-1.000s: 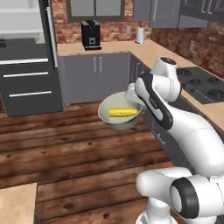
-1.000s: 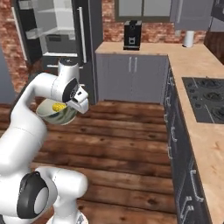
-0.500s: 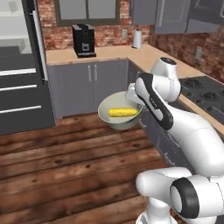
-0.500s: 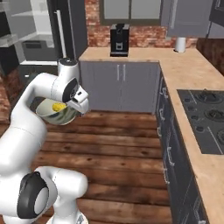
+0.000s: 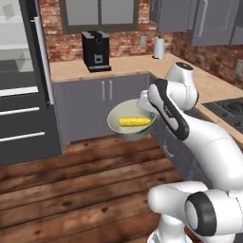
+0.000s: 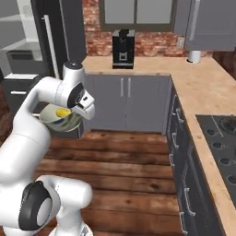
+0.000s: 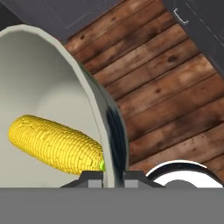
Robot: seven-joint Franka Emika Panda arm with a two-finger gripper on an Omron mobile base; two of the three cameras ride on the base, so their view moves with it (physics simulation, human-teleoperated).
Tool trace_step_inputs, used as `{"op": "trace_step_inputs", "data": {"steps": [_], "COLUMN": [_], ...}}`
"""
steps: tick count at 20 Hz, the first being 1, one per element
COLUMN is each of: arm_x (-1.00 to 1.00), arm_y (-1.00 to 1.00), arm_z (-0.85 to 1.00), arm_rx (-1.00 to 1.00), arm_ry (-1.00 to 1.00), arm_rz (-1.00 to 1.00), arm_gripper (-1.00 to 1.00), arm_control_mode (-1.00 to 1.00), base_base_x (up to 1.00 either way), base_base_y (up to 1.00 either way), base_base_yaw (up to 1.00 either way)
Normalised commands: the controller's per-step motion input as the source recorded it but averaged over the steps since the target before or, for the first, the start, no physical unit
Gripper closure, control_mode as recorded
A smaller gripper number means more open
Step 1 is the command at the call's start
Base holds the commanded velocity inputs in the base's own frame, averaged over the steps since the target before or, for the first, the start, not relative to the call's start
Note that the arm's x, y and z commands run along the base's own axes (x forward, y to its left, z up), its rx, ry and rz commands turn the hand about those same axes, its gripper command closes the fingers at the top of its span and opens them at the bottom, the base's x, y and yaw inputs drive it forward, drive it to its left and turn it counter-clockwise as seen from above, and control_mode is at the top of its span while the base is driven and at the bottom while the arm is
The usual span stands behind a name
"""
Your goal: Move the cup from next to the sink to the open cabinet. Then, move the bowl with the corn to the fridge to clear the area for faucet cleaning.
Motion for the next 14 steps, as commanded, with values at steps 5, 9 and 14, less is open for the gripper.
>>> {"op": "trace_step_inputs", "data": {"steps": [5,9,14], "arm_x": [0.00,0.00,0.00], "arm_y": [0.00,0.00,0.00], "arm_z": [0.00,0.00,0.00], "arm_rx": [0.00,0.00,0.00], "arm_ry": [0.00,0.00,0.00], "arm_rz": [0.00,0.00,0.00], "arm_gripper": [1.00,1.00,1.00], "arm_control_mode": [1.00,1.00,1.00], "base_base_x": [0.57,-0.31,0.34], "base_base_y": [0.91,1.00,1.00], "base_base_yaw": [0.09,0.29,0.11]}}
